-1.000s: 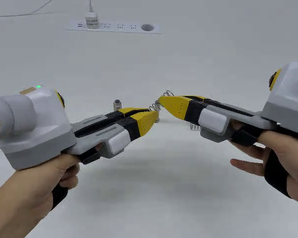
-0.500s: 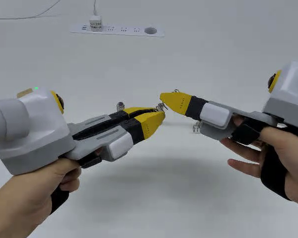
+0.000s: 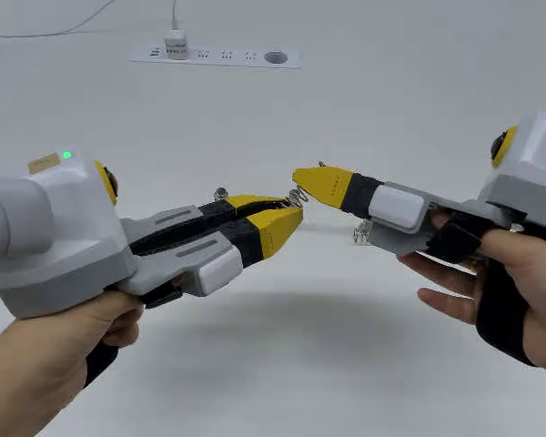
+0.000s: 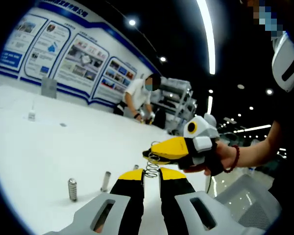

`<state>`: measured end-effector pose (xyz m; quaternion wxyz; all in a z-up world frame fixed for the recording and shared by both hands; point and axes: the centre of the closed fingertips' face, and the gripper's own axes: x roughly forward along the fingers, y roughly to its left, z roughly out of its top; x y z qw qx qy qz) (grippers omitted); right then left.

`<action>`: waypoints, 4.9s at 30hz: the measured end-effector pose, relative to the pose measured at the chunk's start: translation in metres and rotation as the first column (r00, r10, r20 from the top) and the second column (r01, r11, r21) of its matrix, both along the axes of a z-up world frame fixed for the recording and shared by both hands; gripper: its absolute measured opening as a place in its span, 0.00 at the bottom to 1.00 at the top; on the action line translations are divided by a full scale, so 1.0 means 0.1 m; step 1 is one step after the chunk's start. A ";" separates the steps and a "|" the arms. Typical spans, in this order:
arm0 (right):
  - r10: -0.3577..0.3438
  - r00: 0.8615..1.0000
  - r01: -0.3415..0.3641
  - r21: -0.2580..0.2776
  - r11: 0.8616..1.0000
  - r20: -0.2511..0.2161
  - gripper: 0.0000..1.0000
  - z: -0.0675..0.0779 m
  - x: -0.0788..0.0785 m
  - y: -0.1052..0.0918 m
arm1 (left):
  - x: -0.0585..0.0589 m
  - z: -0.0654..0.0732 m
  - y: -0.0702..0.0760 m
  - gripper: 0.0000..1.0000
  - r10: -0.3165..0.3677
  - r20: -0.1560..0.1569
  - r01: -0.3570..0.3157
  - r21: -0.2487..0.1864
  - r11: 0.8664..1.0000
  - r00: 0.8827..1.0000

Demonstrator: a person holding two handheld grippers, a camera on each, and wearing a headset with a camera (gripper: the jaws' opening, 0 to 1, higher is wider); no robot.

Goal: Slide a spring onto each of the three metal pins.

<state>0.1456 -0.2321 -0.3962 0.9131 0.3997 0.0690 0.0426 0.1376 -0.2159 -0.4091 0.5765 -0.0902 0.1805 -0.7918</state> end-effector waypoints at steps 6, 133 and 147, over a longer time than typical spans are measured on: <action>0.012 1.000 -0.012 -0.051 0.999 -0.002 0.11 0.01 0.02 0.02 | 0.00 -0.02 -0.02 0.11 -0.005 0.110 0.002 0.030 1.000 0.994; -0.111 0.943 -0.146 -0.687 0.712 -0.315 0.12 -1.15 0.41 -0.45 | 0.05 -0.59 0.19 0.44 -0.003 0.379 -0.079 0.201 0.976 0.925; -0.102 0.948 -0.141 -0.684 0.716 -0.302 0.16 -1.06 0.40 -0.43 | 0.05 -0.57 0.19 0.44 -0.001 0.387 -0.082 0.197 0.977 0.922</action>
